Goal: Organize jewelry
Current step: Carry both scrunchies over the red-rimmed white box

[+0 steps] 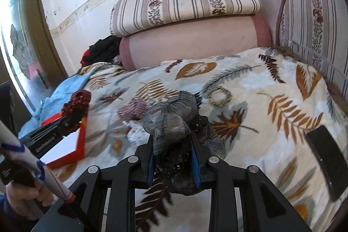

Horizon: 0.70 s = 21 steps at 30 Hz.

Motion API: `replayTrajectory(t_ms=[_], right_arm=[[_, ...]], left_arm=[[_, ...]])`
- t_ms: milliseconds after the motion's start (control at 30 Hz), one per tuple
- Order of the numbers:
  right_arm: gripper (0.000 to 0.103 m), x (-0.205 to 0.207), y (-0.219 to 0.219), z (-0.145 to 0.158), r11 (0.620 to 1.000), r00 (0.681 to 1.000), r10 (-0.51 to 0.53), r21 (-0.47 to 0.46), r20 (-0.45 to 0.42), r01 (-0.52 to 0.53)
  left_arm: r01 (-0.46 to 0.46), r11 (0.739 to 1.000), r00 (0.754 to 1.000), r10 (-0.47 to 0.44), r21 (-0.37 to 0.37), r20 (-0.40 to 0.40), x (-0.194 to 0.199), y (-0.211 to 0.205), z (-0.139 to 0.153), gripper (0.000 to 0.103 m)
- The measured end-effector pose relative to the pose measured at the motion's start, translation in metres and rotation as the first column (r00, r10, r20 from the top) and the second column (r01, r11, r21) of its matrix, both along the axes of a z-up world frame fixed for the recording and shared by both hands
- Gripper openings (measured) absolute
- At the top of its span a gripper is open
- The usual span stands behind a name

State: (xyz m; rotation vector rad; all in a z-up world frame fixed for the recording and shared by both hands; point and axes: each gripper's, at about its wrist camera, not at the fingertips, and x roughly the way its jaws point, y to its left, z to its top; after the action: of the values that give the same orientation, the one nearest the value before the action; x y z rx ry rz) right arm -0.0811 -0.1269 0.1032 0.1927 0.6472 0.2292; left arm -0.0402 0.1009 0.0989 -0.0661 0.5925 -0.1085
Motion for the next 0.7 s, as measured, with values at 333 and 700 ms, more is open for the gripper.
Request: replayTrajectory(t_ms=[333,700], right_arm=[[0.030,-0.011,0.022,0.000,0.998,0.998,0.048,0.051,-0.030,-0.047],[0.030,0.007,0.070,0.005,0.979,0.981,0.188,0.089,-0.047,-0.184]], left_arm=[[-0.070,0.998,0.998,0.070,-0.010,-0.004,-0.013,0.031,0.010,0.016],[-0.137,0.991,0.990,0.137,-0.009,-0.020,-0.018,0.061,0.010,0.017]])
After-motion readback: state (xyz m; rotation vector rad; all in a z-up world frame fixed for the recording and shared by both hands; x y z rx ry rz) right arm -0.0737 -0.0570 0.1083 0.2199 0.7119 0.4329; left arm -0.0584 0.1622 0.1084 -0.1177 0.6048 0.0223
